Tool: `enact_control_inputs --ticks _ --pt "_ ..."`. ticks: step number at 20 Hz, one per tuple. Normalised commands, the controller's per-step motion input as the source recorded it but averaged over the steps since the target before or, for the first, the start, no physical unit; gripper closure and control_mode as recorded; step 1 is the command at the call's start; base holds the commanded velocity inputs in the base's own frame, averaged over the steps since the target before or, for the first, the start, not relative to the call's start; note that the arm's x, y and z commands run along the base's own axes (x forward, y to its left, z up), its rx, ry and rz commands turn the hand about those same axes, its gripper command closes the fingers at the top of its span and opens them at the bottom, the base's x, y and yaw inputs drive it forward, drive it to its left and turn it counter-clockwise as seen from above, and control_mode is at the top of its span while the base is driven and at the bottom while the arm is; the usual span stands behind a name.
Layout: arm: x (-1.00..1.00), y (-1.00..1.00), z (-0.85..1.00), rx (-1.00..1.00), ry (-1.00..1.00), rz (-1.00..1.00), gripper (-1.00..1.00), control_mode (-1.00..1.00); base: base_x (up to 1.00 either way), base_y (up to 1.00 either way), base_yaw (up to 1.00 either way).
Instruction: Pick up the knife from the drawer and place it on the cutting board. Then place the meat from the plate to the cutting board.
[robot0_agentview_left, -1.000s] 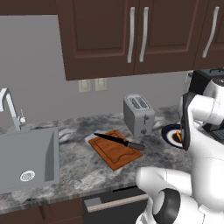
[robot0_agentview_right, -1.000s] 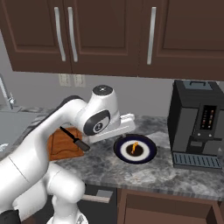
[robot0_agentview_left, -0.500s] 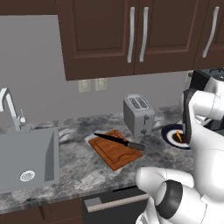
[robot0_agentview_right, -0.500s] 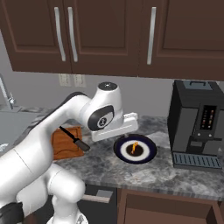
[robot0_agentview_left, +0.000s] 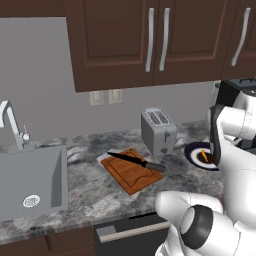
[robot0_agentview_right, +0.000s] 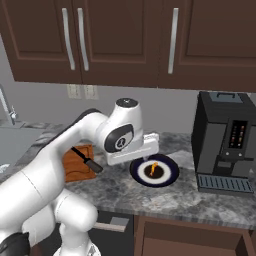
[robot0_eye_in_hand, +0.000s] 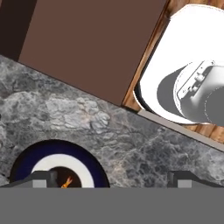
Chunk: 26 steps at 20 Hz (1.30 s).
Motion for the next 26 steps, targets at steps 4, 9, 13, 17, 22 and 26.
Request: enact_control_inputs --ticks 4,9,13,17,22,26 --pt "0.19 0.0 -0.19 0.0 0.0 -0.03 -1.0 -1.0 0.0 0.0 0.0" --pt "0.19 -0.01 -0.2 0.0 0.02 -0.03 -1.0 -1.0 0.0 0.0 0.0" --pt "0.24 -0.03 -0.19 0.0 0.02 0.0 -1.0 -1.0 0.0 0.0 0.0" --pt "0.24 0.0 -0.15 0.0 0.0 0.0 -1.0 -1.0 0.0 0.0 0.0" --pt "0.19 -0.04 -0.2 0.03 0.0 0.0 -1.0 -1.0 0.0 0.0 0.0" --pt "0.14 -0.18 -0.17 0.05 0.0 0.0 -1.0 -1.0 0.0 0.0 0.0"
